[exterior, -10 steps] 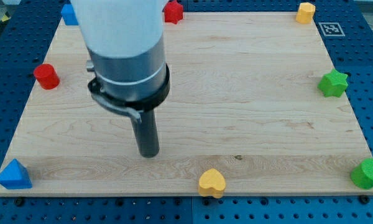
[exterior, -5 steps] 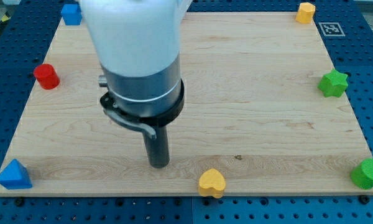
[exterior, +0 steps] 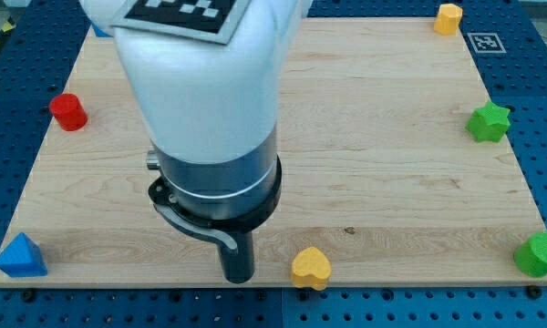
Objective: Push the yellow heart slightly towards the right side of the board
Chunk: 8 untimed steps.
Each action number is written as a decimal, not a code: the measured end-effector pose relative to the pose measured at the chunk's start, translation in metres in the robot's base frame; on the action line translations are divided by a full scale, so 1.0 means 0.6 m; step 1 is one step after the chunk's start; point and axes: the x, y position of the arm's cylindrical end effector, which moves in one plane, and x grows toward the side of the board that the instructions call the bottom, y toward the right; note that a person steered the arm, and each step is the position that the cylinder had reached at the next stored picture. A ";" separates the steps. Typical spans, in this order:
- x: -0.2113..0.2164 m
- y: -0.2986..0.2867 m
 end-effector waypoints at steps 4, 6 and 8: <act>0.001 0.043; 0.000 0.067; 0.000 0.084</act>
